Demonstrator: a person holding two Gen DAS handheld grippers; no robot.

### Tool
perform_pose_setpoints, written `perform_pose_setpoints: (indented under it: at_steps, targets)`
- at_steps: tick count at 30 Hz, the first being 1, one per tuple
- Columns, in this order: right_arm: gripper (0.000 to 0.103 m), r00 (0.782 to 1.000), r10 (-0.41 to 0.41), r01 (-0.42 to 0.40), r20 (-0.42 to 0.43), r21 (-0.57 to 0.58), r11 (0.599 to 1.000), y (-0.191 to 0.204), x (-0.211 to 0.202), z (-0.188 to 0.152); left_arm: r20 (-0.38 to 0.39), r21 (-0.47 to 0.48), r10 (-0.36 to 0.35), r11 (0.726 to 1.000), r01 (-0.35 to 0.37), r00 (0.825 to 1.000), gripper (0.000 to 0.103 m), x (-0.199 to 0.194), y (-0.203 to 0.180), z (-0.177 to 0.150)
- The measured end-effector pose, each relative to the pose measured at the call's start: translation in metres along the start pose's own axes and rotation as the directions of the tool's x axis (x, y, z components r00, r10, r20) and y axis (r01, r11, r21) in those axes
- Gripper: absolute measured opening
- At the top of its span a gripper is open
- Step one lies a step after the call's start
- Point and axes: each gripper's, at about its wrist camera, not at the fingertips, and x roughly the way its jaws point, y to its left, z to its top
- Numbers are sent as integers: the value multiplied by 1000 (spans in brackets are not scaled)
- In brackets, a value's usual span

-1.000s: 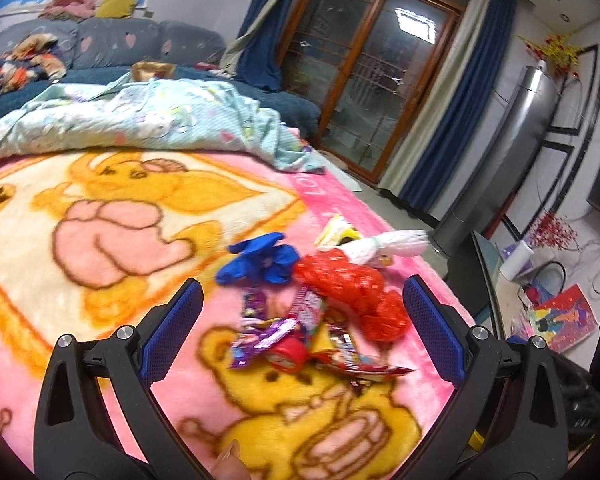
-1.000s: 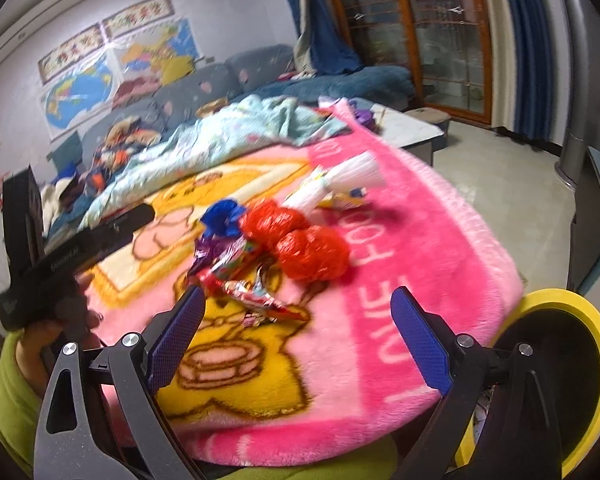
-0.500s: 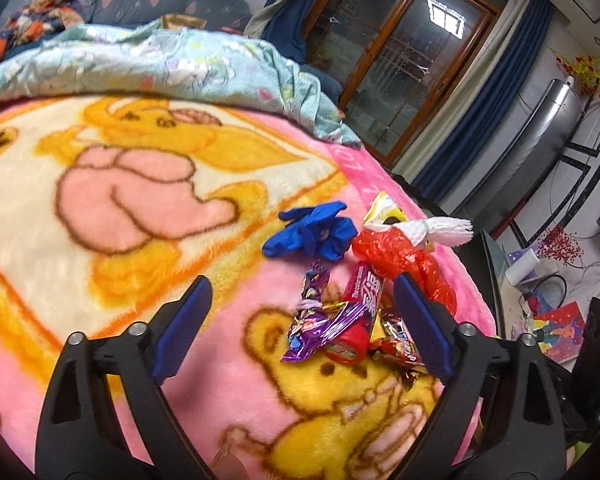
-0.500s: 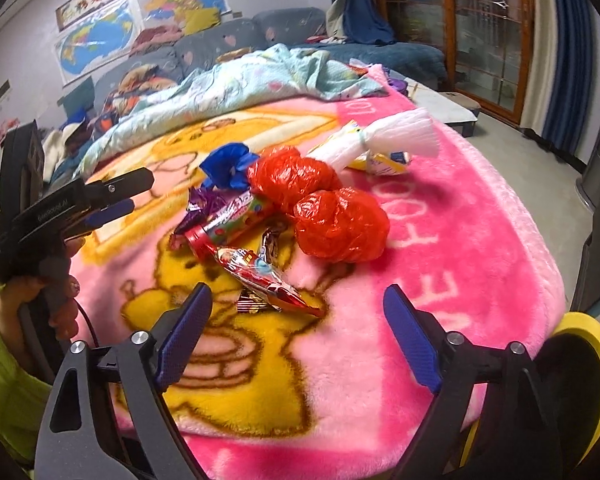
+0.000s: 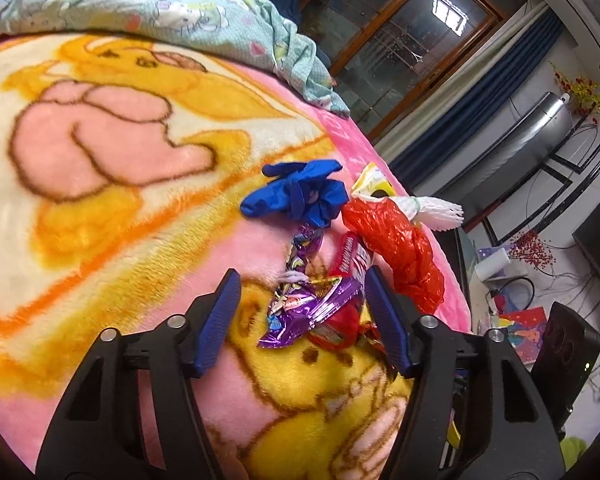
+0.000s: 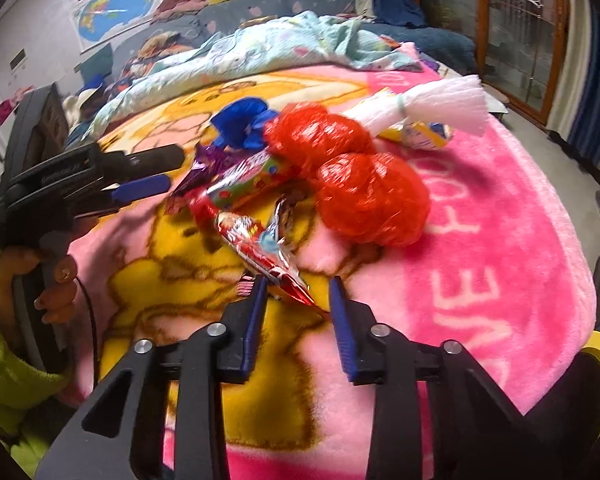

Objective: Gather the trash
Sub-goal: 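Grasp the purple candy wrapper with the left tool while the right tool grasps the red candy stick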

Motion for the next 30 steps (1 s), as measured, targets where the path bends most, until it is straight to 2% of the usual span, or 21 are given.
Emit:
perform_pose_setpoints:
  at_steps: [3,9,20,25,26,28,30]
  targets:
    - [10,1000,11,-11,-10,-18,1000,4,-2,-3,-17,-8,-12,1000,11,1000,46,4,1,-2]
    - [8,1000,30,-30,-6,-9,1000,6,-10,-7,-58,-41,-31,999,29,998,31,11,8,-5]
    - [5,999,42,-42,14,2,999,9,-22,-5,-42,-46,-54,998,52,998,20,1,6,-5]
    - [8,999,41,-41,-1,21,999,7,-16,-4,-2,-34,-47,998,47,999,20,-12,3,1]
    - [10,999,35,-35,-1,24,999,7,-14,-4,5,-31,-46,998,46,999,20,-15,1,2]
    - [30,1000,31,-30,-3,34,999,6,-10,-2,18,-20,-48,999,49,999,20,-20,-3,4]
    - [31,1000,30,-30,-1,36,999,6,-7,0,30,-4,-51,999,52,998,20,-26,-10,4]
